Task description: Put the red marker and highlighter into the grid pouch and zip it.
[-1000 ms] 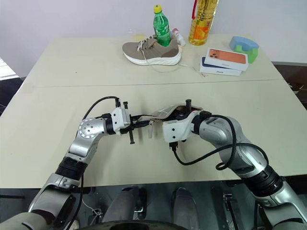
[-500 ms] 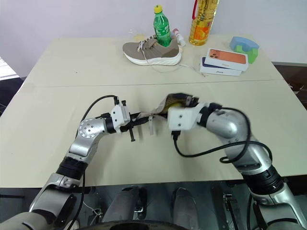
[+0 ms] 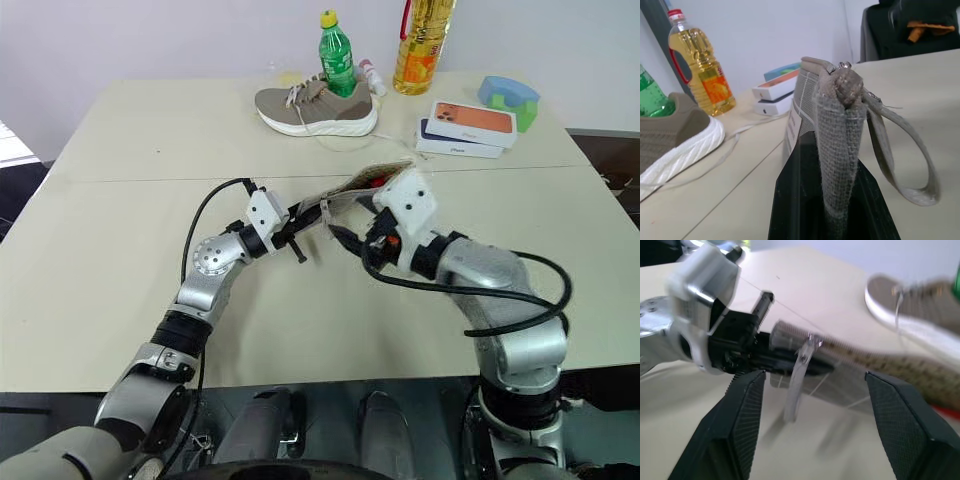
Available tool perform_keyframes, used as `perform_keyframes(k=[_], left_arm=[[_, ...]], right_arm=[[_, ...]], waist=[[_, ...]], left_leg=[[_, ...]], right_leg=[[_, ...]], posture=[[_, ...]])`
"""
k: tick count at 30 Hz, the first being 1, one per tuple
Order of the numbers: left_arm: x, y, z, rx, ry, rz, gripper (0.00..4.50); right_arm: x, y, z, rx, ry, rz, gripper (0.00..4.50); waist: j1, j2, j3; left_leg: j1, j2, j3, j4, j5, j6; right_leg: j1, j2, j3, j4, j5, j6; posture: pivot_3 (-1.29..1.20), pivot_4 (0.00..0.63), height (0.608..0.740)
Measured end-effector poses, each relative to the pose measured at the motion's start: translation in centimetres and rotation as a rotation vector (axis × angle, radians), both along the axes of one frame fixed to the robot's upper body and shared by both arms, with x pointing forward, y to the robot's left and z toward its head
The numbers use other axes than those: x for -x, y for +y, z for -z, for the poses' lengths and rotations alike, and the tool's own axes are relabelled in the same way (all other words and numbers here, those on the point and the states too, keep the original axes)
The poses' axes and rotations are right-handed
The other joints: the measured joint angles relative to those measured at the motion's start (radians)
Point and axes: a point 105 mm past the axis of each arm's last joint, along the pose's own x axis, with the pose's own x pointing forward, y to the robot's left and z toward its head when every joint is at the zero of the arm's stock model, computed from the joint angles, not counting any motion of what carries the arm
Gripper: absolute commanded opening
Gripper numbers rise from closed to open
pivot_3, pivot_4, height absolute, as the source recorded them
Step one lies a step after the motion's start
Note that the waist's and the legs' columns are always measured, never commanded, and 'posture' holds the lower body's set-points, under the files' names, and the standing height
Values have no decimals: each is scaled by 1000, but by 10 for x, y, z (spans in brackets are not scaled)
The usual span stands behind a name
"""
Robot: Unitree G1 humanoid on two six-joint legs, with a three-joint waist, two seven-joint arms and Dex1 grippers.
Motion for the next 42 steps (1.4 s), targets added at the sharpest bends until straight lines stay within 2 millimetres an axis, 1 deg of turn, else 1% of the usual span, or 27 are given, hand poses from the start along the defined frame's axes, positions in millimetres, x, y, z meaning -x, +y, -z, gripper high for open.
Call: perform_keyframes(k=[4,7,10,12,13,15,17,19,21,23,25,27,28,30,32,35,38,40,41,42], left_arm=[[1,-3,-3,8,-8,8,0],[1,-4,-3,9,-8,10,0],[1,-4,-3,9,-8,8,0],[1,-4,-3,10,-8,7,0],[0,-3,-3,9,-8,6,0],[0,-3,-3,6,-10,4,0],[0,0,-3,-2,-21,3,0],[0,4,-3,-19,-30,1,0],[0,9,0,-46,-32,1,0],[3,9,2,-65,-37,21,0],[7,8,4,-78,-42,42,0],[12,12,5,-87,-46,60,0],[13,14,5,-86,-46,64,0],[17,20,7,-91,-39,71,0],[20,24,10,-95,-26,76,0],[25,25,11,-93,-21,91,0],[26,28,11,-107,-13,97,0],[26,33,15,-105,24,94,681],[25,40,22,-113,61,79,981],[24,48,29,-121,103,60,1473]], right_arm=[[-5,14,9,-82,68,55,3278],[-11,18,21,-106,136,101,3278],[-14,19,26,-115,159,124,2486],[-15,18,27,-114,166,132,1572],[-16,18,27,-112,167,137,999],[-17,16,27,-102,163,138,26],[-20,9,20,-75,132,148,26],[-27,-7,11,-18,85,175,26],[-34,-28,-2,28,26,221,26],[-39,-46,-11,63,-4,261,26],[-44,-65,-14,92,-5,311,26],[-50,-93,-15,130,11,391,26],[-52,-104,-17,136,15,425,26],[-53,-121,-22,175,5,478,26],[-52,-130,-23,200,-3,497,26],[-51,-137,-12,223,26,508,26],[-50,-136,-9,241,28,494,26],[-44,-133,-7,251,45,449,577],[-39,-133,-6,260,59,425,854],[-33,-134,-5,263,77,404,1373]], waist=[[-1,0,0],[-1,0,0],[-1,0,0],[-1,0,0],[-1,0,0],[-1,0,0],[-1,0,0],[0,0,0],[0,0,0],[-1,0,0],[-1,0,0],[-1,0,0],[0,0,0],[-1,0,0],[-1,0,0],[-1,0,0],[-1,0,0],[1,0,0],[0,0,0],[-1,0,0]], left_leg=[[0,0,0,0,0,0],[0,-1,0,0,0,0],[0,-1,0,0,0,0],[0,-1,0,0,0,0],[0,-1,0,0,0,0],[0,-1,0,0,0,0],[0,-1,0,0,0,0],[0,-1,0,0,0,0],[0,-1,0,0,0,0],[0,-1,0,-1,0,0],[0,-1,0,-1,0,0],[0,0,1,-1,0,0],[0,0,1,-1,0,0],[0,0,1,-1,0,0],[0,0,1,-1,0,0],[0,0,1,-1,0,0],[0,0,1,-1,0,0],[0,0,1,-1,0,0],[0,0,1,-1,0,1],[0,1,1,-1,0,1]], right_leg=[[0,0,0,0,0,0],[0,0,0,1,0,0],[0,0,0,1,0,0],[0,0,0,1,0,0],[0,0,0,1,0,0],[0,0,0,1,0,0],[0,0,0,1,0,0],[0,0,0,0,0,0],[0,0,0,0,0,0],[0,0,0,0,0,0],[0,0,0,0,0,0],[0,0,0,0,0,0],[0,0,0,0,0,0],[0,0,0,0,0,0],[0,0,0,0,0,0],[0,0,0,0,0,0],[0,0,1,0,0,0],[0,0,1,0,0,0],[0,0,1,0,0,0],[0,0,1,-1,0,0]], posture=[[0,150,740],[0,150,740],[0,150,740],[0,150,740],[0,150,740],[0,150,740],[0,150,740],[0,150,740],[0,150,740],[0,150,740],[0,150,740],[0,150,740],[0,150,740],[0,150,740],[0,150,740],[0,150,740],[0,150,740],[0,150,740],[0,150,740],[0,150,740]])
